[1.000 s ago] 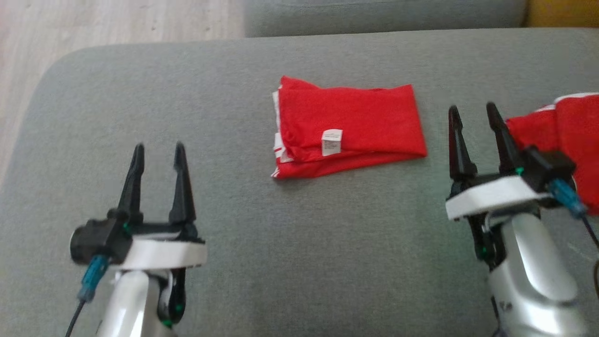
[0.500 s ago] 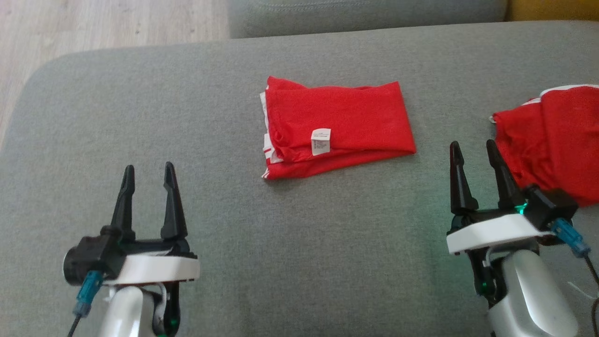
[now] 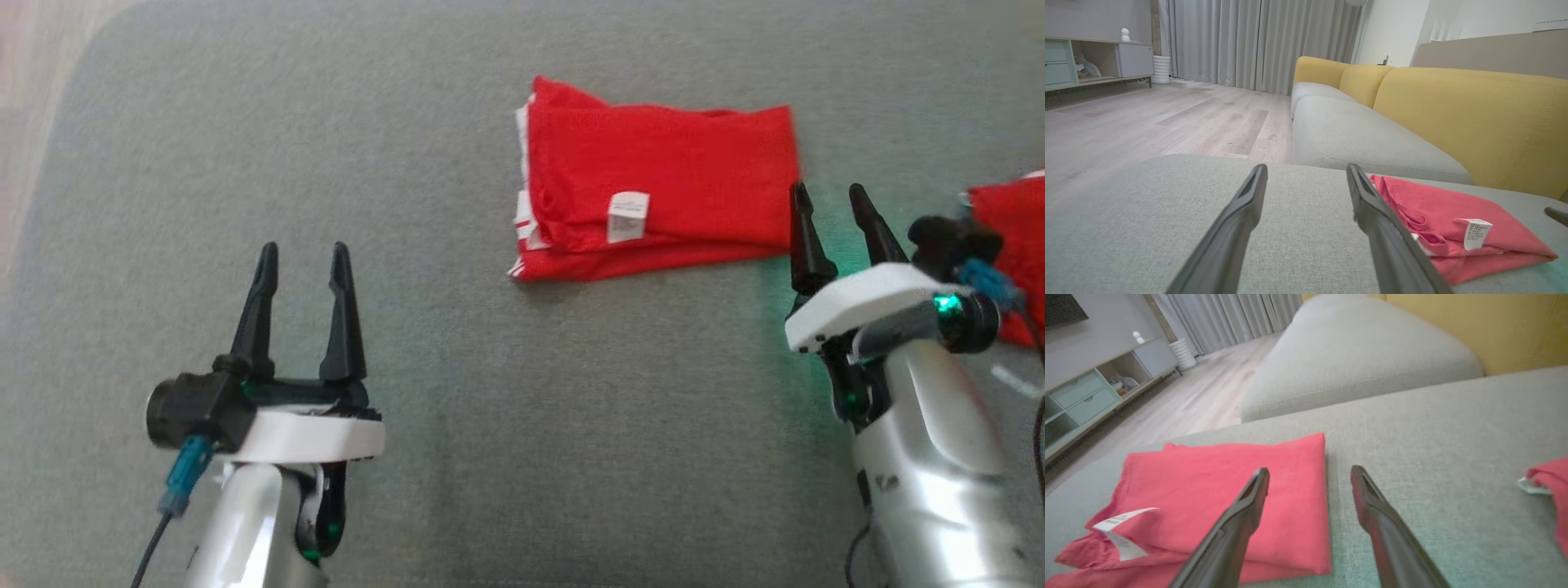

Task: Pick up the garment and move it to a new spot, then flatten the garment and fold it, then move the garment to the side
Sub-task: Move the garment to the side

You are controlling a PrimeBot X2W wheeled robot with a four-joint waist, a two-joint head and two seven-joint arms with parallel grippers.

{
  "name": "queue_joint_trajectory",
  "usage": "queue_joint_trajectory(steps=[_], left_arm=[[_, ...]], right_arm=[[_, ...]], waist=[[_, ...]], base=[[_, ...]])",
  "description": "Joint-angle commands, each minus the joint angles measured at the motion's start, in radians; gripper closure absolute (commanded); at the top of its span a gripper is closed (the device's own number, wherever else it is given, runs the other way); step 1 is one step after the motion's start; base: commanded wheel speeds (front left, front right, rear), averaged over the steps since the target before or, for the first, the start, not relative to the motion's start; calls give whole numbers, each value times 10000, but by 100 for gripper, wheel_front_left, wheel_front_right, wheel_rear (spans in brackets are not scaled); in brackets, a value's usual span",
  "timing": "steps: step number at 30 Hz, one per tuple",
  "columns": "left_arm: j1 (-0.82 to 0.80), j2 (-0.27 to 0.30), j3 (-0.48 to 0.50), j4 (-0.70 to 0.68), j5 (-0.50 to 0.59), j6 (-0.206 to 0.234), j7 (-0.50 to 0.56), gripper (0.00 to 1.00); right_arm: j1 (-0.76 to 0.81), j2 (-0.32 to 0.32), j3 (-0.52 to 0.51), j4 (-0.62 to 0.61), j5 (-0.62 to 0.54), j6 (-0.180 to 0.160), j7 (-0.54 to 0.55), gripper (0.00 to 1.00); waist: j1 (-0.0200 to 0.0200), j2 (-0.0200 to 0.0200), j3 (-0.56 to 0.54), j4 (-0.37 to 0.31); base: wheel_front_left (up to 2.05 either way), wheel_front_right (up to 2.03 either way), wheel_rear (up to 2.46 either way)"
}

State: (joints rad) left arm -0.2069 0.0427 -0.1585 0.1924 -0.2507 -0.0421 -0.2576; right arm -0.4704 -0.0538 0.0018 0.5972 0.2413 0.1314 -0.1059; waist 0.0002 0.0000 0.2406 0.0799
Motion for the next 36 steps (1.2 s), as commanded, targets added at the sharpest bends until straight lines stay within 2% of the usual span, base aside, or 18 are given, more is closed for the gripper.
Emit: queue_joint_trajectory(steps=[1, 13, 14, 16, 22, 28, 32, 36], left_arm=[[-457, 76, 165, -240, -100, 89, -42, 0], [-838, 76, -173, -253, -329, 215, -42, 0], [-849, 76, -184, -249, -332, 223, -42, 0], [-907, 76, -110, -369, -284, 272, -42, 0], [-794, 76, 153, -441, -84, 236, -42, 0], [-649, 76, 299, -411, 93, 117, -42, 0], [-573, 76, 200, -406, 90, 83, -42, 0], [-540, 76, 97, -399, 45, 116, -42, 0]], right_arm=[[-691, 35, 52, 358, -49, -7, 207, 0], [-2294, 36, -194, 3401, -730, -7, 661, 0], [-2383, 36, -119, 3580, -731, -7, 645, 9], [-2536, 36, 90, 3854, -792, -7, 490, 100], [-2689, 36, 680, 4102, -1255, -7, -632, 100], [-2540, -68, 1039, 3665, -1704, -7, -1215, 100], [-2300, -391, 1417, 3020, -1803, -7, -1317, 100], [-2022, -991, 1952, 2305, -1710, -7, -1057, 100]], waist=[[-2, 0, 416, 423], [-2, 0, 867, 767], [-2, 0, 869, 753], [-2, 0, 836, 682], [-2, 0, 385, 175], [-2, 0, -123, -563], [-2, 0, -373, -998], [-2, 0, -552, -1303]], base=[[0, 0, 0], [0, 0, 0], [0, 0, 0], [0, 0, 0], [0, 0, 0], [0, 0, 0], [0, 0, 0], [0, 0, 0]])
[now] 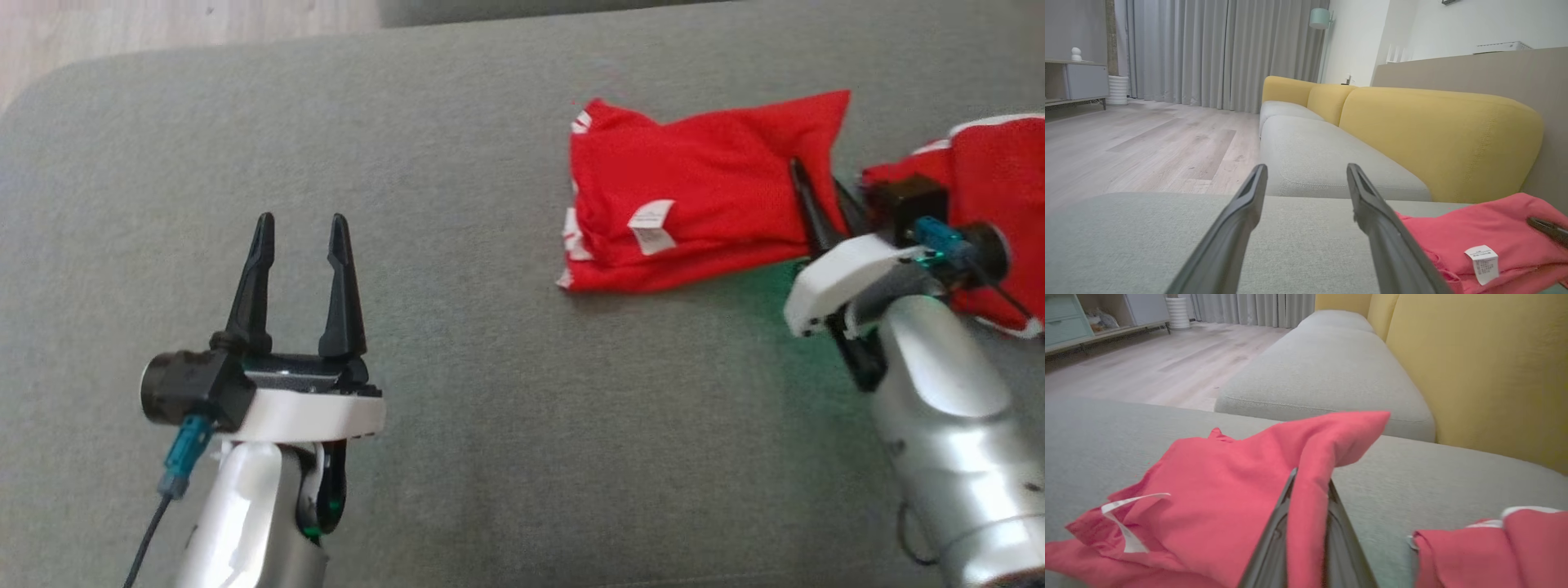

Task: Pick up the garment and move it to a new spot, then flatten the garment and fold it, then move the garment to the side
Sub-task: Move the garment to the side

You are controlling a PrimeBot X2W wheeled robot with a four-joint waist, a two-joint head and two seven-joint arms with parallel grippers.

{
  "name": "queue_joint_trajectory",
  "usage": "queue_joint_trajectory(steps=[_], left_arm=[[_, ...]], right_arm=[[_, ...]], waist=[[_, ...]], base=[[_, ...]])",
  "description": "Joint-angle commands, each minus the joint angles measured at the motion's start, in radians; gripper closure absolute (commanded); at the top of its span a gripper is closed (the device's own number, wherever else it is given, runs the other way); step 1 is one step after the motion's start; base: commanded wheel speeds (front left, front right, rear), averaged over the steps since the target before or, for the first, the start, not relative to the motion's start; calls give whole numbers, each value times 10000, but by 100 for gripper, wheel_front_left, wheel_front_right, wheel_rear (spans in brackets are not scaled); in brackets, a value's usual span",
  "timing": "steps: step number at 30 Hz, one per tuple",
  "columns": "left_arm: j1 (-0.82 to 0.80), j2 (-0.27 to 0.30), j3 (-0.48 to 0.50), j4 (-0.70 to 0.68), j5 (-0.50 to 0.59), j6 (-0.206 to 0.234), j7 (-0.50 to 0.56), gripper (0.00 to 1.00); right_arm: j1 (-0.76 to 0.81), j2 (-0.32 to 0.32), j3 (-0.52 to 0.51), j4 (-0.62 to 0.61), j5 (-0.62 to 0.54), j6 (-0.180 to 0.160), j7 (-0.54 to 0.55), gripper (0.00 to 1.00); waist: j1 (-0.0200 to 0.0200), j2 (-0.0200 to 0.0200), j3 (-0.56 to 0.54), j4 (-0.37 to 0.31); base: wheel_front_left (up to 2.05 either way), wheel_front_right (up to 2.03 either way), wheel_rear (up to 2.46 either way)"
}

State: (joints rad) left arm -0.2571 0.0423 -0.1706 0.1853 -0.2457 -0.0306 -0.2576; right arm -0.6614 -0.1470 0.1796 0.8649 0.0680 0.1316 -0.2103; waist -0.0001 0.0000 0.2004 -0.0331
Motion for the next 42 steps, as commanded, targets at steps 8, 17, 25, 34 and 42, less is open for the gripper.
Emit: queue_joint_trajectory(steps=[8, 17, 25, 34, 42], left_arm=[[-45, 79, 243, -384, 34, 25, -42, 0], [-144, 79, 280, -351, 74, -76, -42, 0], [-212, 79, 348, -348, 196, -142, -42, 0], [-456, 79, 449, -297, 307, -266, -42, 0], [-458, 79, 578, -104, 257, -351, -42, 0]], right_arm=[[315, -2402, 793, -2218, 509, -9, 1365, 100], [579, -4454, 348, -2563, 718, -9, 2255, 100], [639, -5449, -463, -2352, 342, -9, 2673, 100], [386, -5313, -1407, -1892, 134, -9, 2518, 9], [334, -4719, -1725, -2241, -122, -9, 2106, 0]], waist=[[1, 0, -47, -429], [1, 0, 278, -399], [1, 0, 520, -453], [1, 0, 814, -490], [1, 0, 631, -427]], base=[[0, 0, 0], [0, 0, 0], [0, 0, 0], [0, 0, 0], [0, 0, 0]])
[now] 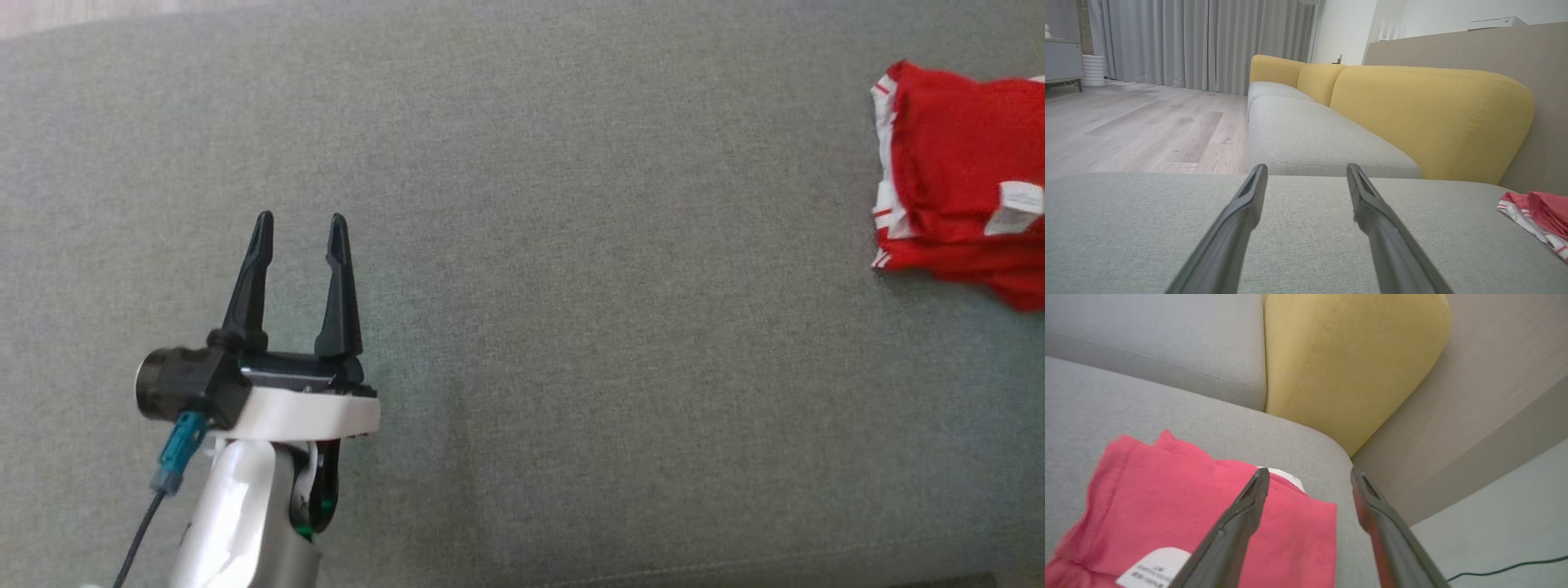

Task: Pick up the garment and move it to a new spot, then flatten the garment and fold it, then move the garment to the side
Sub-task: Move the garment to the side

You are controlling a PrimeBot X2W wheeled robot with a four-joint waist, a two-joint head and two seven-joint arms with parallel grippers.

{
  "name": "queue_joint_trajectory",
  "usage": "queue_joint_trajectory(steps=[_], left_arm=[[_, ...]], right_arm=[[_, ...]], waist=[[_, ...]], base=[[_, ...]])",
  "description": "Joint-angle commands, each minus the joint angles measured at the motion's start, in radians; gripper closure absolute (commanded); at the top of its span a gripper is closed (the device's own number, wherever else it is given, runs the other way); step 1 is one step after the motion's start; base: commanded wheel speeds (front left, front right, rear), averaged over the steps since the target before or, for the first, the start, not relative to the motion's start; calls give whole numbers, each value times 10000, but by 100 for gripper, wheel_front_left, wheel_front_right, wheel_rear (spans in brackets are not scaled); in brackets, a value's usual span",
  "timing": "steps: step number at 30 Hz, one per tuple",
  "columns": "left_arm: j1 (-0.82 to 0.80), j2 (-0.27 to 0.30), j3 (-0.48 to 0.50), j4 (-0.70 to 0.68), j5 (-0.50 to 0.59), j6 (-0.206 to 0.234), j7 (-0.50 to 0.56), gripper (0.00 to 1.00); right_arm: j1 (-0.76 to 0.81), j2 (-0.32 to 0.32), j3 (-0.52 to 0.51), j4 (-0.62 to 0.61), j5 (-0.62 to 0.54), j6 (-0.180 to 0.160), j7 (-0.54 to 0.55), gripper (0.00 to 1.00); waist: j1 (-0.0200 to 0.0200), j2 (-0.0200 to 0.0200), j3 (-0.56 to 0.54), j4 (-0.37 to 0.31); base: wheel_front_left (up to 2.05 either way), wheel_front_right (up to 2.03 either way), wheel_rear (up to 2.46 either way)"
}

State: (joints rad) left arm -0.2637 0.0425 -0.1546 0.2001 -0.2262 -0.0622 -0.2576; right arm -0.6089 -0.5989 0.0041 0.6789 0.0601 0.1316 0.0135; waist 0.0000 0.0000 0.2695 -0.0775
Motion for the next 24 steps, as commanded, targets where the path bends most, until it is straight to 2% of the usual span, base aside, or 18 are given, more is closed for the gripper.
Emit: queue_joint_trajectory(steps=[1, 7, 12, 13, 21, 24], left_arm=[[-388, 77, 440, -237, 45, -38, -42, 0], [-248, 77, 574, -281, -3, -17, -42, 0], [-26, 77, 649, -441, -19, 24, -42, 0], [-26, 77, 649, -441, -19, 24, -42, 0], [473, 77, 709, -584, -92, 125, -42, 0], [698, 77, 700, -588, -183, 180, -42, 0]], right_arm=[[-190, -74, 46, -518, -59, -9, -200, 0], [-117, 1026, 393, -1757, 139, -9, -701, 0], [222, 2350, 692, -2968, 619, -9, -1095, 0], [222, 2350, 692, -2968, 619, -9, -1095, 0], [1532, 4840, 679, -4063, 1256, -9, -1710, 0], [2259, 5306, 599, -4075, 1421, -9, -2001, 0]], waist=[[0, 0, -128, 28], [0, 0, -677, 66], [0, 0, -1164, 142], [0, 0, -1164, 142], [0, 0, -1770, 288], [0, 0, -1926, 346]], base=[[0, 0, 0], [0, 0, 0], [0, 0, 0], [0, 0, 0], [0, 0, 0], [0, 0, 0]])
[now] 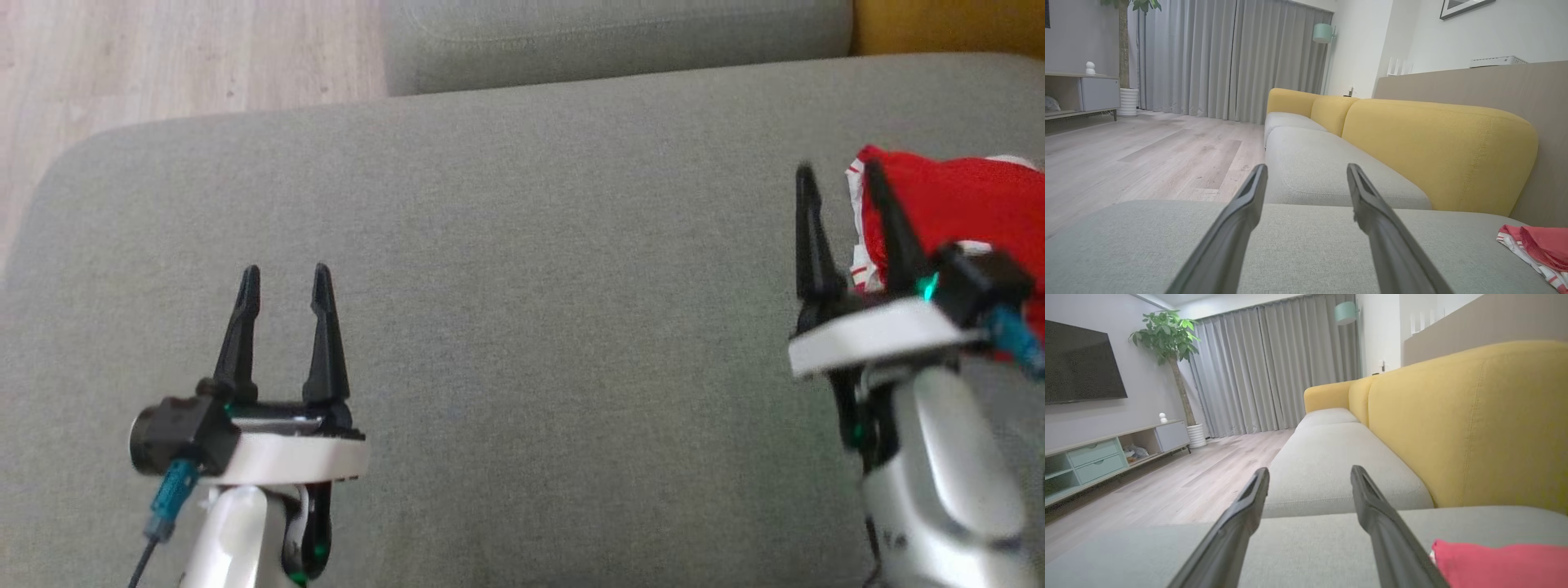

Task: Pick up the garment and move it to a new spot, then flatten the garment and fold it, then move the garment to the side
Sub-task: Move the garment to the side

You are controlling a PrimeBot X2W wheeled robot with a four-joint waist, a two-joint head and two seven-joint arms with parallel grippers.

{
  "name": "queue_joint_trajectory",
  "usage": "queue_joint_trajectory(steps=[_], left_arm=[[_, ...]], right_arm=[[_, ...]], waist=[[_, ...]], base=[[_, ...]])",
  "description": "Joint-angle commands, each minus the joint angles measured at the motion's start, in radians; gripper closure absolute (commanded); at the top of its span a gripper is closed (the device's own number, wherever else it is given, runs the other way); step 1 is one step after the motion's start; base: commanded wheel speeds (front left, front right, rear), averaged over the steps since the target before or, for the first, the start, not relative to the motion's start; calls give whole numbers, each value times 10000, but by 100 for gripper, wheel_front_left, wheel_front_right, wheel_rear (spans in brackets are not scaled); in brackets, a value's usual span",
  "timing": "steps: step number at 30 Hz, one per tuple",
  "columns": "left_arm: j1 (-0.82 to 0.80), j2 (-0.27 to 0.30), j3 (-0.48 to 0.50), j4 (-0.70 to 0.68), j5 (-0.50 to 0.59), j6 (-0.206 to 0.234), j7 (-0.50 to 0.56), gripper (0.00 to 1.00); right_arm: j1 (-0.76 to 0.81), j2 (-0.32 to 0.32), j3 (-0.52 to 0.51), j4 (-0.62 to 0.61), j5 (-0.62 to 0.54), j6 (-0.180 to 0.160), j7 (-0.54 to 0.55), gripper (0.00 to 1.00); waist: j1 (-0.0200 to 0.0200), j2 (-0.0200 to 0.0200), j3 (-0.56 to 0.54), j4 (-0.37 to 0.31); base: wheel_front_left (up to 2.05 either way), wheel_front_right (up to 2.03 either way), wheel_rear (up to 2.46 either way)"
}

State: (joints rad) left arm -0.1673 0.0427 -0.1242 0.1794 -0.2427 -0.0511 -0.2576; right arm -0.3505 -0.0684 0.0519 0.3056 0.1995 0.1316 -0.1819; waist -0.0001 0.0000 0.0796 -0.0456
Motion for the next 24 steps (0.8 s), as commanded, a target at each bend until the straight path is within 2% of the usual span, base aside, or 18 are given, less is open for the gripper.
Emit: queue_joint_trajectory(steps=[1, 10, 24], left_arm=[[-200, 76, 383, -383, -31, 77, -42, 0], [244, 75, 349, -369, -172, 263, -42, 0], [471, 75, 439, -470, -329, 521, -42, 0]], right_arm=[[-83, 74, 144, -295, 79, -9, -138, 0], [1370, 178, 669, 208, 1101, -9, -741, 0], [1608, 180, 872, -92, 1235, -9, -797, 0]], waist=[[1, 0, -67, 45], [1, 0, -292, 151], [1, 0, -370, 62]], base=[[0, 0, 0], [0, 0, 0], [0, 0, 0]])
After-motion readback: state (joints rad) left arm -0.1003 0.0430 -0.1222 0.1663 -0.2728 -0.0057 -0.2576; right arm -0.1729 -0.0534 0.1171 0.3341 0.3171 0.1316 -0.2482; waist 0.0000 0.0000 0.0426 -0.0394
